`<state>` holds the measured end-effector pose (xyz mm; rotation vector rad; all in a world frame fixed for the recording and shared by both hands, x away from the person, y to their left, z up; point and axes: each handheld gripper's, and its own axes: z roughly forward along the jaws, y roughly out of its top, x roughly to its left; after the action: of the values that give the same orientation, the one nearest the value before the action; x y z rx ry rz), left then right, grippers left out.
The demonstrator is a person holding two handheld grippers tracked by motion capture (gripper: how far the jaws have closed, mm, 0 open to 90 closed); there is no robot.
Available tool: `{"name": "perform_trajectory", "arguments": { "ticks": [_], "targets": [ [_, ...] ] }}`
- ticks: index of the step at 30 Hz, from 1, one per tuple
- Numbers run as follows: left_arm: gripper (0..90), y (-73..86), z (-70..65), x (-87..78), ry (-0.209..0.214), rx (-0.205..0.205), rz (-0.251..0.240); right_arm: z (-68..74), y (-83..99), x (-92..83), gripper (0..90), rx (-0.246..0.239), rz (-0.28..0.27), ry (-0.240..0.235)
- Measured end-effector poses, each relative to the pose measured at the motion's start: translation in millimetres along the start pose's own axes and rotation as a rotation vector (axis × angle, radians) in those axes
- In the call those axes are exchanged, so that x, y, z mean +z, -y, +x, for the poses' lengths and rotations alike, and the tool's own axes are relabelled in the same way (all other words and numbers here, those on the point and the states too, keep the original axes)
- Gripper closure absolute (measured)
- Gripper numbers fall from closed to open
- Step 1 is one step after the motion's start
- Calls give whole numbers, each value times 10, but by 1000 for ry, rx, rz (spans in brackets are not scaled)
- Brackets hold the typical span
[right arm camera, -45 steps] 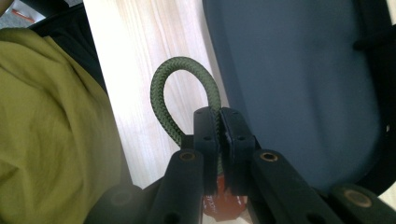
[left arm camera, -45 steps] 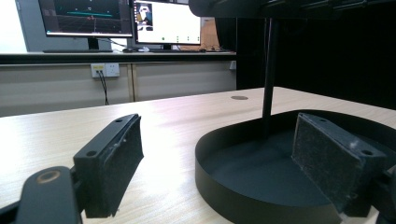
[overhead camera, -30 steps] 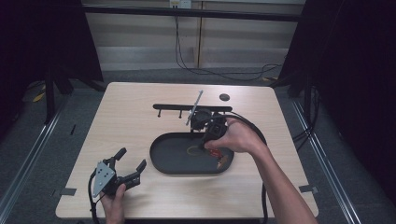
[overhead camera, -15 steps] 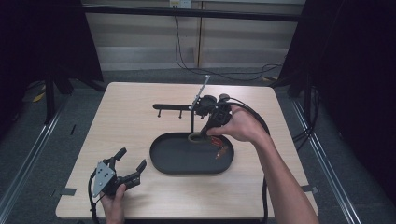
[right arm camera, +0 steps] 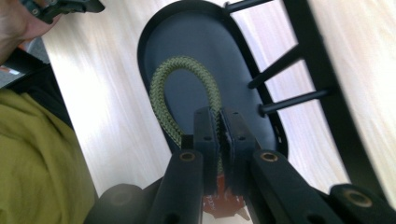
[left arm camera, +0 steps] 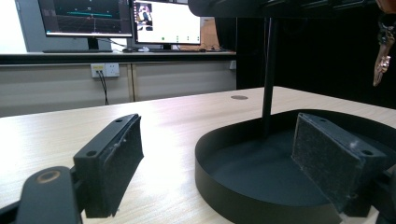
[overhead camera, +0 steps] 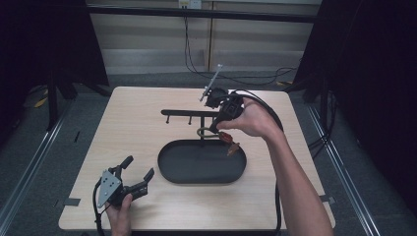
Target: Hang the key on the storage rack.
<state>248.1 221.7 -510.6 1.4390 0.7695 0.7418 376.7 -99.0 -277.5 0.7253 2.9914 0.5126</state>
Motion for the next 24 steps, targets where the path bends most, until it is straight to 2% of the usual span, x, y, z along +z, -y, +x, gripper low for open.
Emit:
{"name": "perform_trajectory", "arguments": {
  "ticks": [3,13,21,24],
  "targets": [
    [159,0,0,0,0,0,0,-21,-1,-39,857,6,-26,-4],
    [159,1,-2,3,1,-2,-3,-168,-76,53,856,31,9,33],
    [159,2,-2,1,0,-3,-6,-264,-87,77,855,57,5,61],
    [159,1,-1,0,2,0,-4,-299,-83,96,854,65,10,58]
  ]
}}
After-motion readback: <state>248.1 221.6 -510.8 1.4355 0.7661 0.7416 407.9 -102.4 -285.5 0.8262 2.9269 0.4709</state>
